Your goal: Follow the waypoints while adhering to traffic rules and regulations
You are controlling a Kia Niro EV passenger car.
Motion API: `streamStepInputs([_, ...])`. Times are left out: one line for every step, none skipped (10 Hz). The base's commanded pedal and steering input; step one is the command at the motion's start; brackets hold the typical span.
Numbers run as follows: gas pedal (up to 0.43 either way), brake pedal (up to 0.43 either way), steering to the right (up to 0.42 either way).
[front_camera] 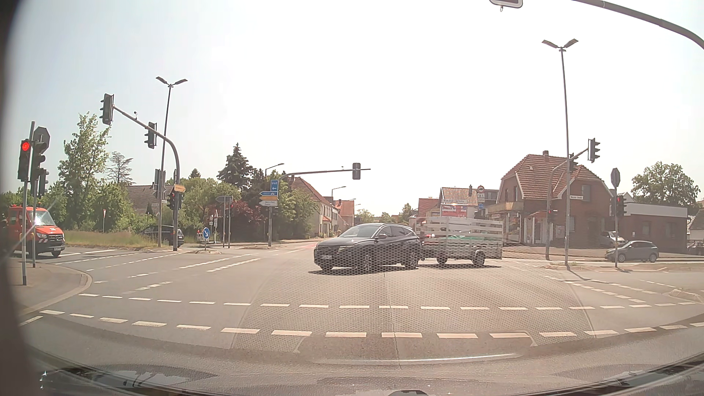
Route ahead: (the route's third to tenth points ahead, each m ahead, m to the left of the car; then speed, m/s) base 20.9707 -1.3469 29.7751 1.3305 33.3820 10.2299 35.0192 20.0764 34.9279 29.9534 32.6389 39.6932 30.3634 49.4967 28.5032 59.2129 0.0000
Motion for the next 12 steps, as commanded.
streamStepInputs([0.0, 0.262, 0.019])
streamStepInputs([0.0, 0.262, 0.019])
streamStepInputs([0.0, 0.262, 0.019])
streamStepInputs([0.0, 0.262, 0.019])
streamStepInputs([0.0, 0.262, 0.019])
streamStepInputs([0.0, 0.262, 0.019])
streamStepInputs([0.0, 0.262, 0.019])
streamStepInputs([0.0, 0.262, 0.019])
streamStepInputs([0.0, 0.262, 0.019])
streamStepInputs([0.0, 0.262, 0.019])
streamStepInputs([0.0, 0.262, 0.019])
streamStepInputs([0.0, 0.262, 0.019])
